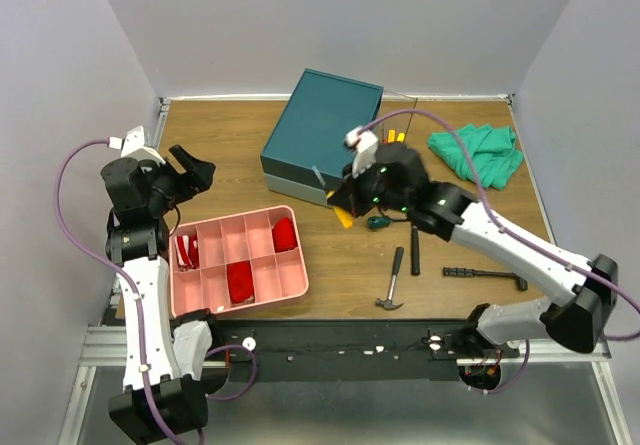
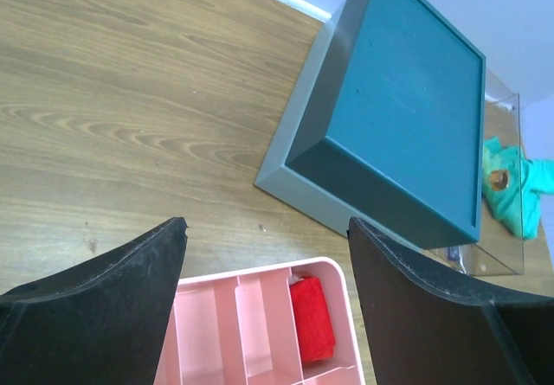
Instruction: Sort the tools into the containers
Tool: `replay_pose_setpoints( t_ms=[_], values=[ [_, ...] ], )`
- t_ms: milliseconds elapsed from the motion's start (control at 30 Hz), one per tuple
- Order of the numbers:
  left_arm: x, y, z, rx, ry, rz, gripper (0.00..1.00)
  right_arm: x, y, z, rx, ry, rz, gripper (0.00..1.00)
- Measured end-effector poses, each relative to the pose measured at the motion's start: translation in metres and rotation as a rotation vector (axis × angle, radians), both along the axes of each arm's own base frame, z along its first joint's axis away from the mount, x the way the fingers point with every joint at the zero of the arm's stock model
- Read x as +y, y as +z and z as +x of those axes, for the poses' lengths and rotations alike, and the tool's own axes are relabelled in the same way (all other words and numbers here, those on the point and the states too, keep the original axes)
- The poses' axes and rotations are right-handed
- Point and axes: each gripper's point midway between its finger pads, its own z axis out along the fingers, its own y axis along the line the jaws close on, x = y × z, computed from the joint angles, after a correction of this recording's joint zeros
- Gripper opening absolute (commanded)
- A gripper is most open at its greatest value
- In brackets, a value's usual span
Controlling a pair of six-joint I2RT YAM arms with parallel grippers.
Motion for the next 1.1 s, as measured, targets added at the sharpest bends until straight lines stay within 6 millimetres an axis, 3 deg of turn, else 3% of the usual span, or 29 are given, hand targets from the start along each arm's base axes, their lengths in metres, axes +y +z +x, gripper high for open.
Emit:
replay_pose_setpoints(
  t_ms=[100,167,300,433,467,500,600,700,800,1000,1033,1100],
  values=[
    [-0.007,-0.003,0.004,0.017,-0.032,-0.007,0.84,-0.021,0.034,0.022,-0.031,-0.08,0.101,0.01],
    [-0.012,-0.004,0.005,0.022,-0.055,-0.01,0.85,-0.04,0.044,0.052,-0.038,-0.181,0.137,0.01],
    [-0.019,-0.002,0.009,0.021,-0.095,0.0,0.85,-0.075,0.04,0.116,-0.027,-0.361,0.147,0.01],
    [-0.022,-0.003,0.013,0.027,-0.108,0.002,0.84,-0.092,0.025,0.161,0.02,-0.478,0.141,0.01],
    [-0.022,-0.004,0.014,0.028,-0.111,0.002,0.85,-0.096,0.019,0.174,0.035,-0.51,0.138,0.09],
    [-0.022,-0.004,0.015,0.03,-0.113,0.001,0.85,-0.098,0.015,0.179,0.041,-0.523,0.134,0.4],
    [-0.023,-0.002,0.016,0.03,-0.118,0.001,0.85,-0.108,-0.001,0.199,0.067,-0.578,0.115,0.69],
    [-0.023,0.006,0.019,0.016,-0.124,0.004,0.85,-0.112,-0.005,0.201,0.063,-0.574,0.091,0.78],
    [-0.026,0.017,0.021,-0.017,-0.144,0.007,0.85,-0.112,0.013,0.19,-0.013,-0.495,0.091,0.79],
    [-0.031,0.029,0.022,-0.063,-0.175,0.003,0.86,-0.111,0.053,0.113,-0.285,-0.062,0.01,0.73],
    [-0.032,0.031,0.022,-0.078,-0.18,0.004,0.86,-0.113,0.05,0.094,-0.363,0.057,-0.049,0.72],
    [-0.033,0.031,0.02,-0.09,-0.186,0.006,0.86,-0.115,0.036,0.075,-0.42,0.182,-0.119,0.72]
  ],
)
